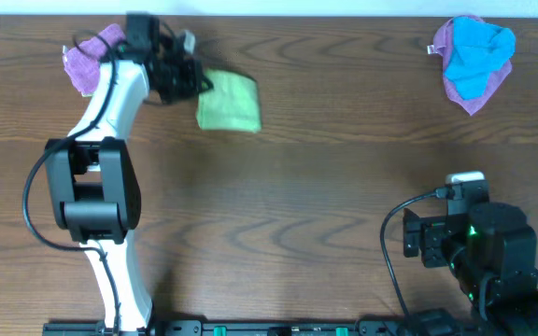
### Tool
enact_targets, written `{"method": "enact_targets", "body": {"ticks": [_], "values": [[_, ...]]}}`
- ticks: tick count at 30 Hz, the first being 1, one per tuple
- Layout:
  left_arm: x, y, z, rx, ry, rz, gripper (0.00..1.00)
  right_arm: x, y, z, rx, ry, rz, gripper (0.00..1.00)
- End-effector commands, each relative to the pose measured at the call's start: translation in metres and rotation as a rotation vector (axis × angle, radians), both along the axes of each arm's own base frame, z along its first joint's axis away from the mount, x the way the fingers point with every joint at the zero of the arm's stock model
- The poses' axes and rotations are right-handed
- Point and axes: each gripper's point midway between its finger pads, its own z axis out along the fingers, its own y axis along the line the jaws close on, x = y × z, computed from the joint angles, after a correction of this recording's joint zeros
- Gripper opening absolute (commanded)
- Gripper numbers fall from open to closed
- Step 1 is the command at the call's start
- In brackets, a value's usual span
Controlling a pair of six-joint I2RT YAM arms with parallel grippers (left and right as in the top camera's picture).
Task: Fold the cloth
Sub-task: 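Lift the folded green cloth and carry it onto the pink-green stack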
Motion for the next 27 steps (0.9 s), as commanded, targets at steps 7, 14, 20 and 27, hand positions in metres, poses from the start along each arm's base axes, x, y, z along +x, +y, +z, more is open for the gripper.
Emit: {"method": "enact_targets", "body": {"ticks": [7,14,20,27], "values": [[0.05,0.058,0.088,0.285,-0.295,0.013,0.05,0.001,-0.003,-0.002,0.004,0.009,-0.028,0.99],[0.063,0.116,0.105,0.375,-0.359,0.102,0.06,0.006,-0.002,-0.01,-0.006,0.052,-0.029,0.99],[0.067,0.16,0.109,0.365,-0.389,0.162,0.05,0.012,-0.001,-0.018,-0.013,0.097,-0.031,0.99],[0.072,0.178,0.1,0.301,-0.398,0.171,0.06,0.015,-0.001,-0.021,0.0,0.106,-0.052,0.99]]}}
